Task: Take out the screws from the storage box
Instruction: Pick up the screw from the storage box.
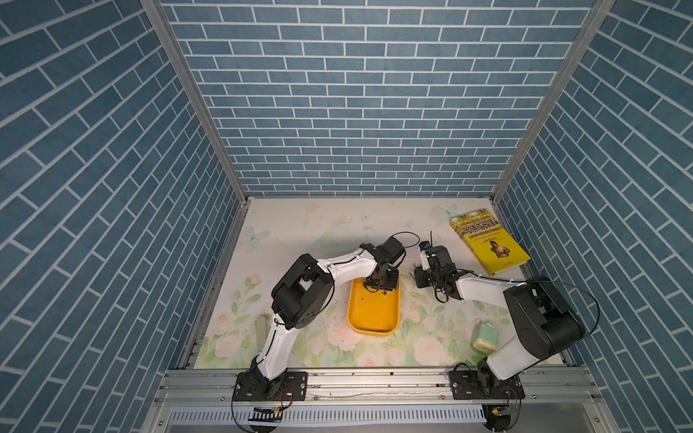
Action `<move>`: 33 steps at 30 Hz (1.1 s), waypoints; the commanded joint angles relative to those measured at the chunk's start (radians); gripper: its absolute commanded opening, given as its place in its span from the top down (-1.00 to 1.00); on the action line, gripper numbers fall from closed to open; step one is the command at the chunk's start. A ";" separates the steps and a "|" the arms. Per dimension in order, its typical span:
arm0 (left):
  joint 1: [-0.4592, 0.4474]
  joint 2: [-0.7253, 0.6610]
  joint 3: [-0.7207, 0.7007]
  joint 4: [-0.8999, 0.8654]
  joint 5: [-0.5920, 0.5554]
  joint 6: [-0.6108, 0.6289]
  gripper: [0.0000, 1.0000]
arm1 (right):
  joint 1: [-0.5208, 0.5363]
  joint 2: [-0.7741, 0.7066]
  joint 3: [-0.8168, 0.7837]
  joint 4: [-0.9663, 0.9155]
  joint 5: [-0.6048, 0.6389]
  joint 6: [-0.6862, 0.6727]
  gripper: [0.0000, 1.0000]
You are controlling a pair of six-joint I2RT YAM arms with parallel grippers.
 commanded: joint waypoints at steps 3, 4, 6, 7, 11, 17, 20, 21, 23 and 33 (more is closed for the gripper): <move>-0.006 0.007 -0.049 -0.051 -0.034 0.001 0.55 | -0.003 0.023 0.024 -0.006 -0.014 -0.013 0.39; -0.006 0.008 -0.051 -0.053 -0.036 0.004 0.55 | -0.003 0.025 0.024 -0.006 -0.018 -0.014 0.39; -0.006 0.012 -0.057 -0.058 -0.036 0.008 0.55 | -0.003 0.027 0.026 -0.006 -0.023 -0.013 0.39; -0.006 0.012 -0.061 -0.060 -0.039 0.008 0.55 | -0.003 0.028 0.026 -0.006 -0.023 -0.013 0.39; -0.006 0.015 -0.068 -0.068 -0.048 0.015 0.69 | -0.002 0.032 0.027 -0.007 -0.027 -0.014 0.39; -0.003 0.008 -0.068 -0.056 -0.054 0.018 1.00 | -0.002 0.037 0.033 -0.010 -0.031 -0.014 0.39; 0.005 -0.008 -0.065 -0.052 -0.065 0.018 1.00 | -0.003 0.040 0.034 -0.010 -0.033 -0.015 0.39; 0.007 -0.017 -0.064 -0.049 -0.071 0.018 1.00 | -0.003 0.041 0.035 -0.010 -0.033 -0.015 0.39; 0.010 -0.038 -0.061 -0.040 -0.082 0.024 1.00 | -0.003 0.041 0.035 -0.010 -0.034 -0.017 0.39; 0.052 -0.194 -0.122 0.085 -0.070 0.060 1.00 | -0.003 -0.108 -0.047 0.058 0.002 -0.017 0.28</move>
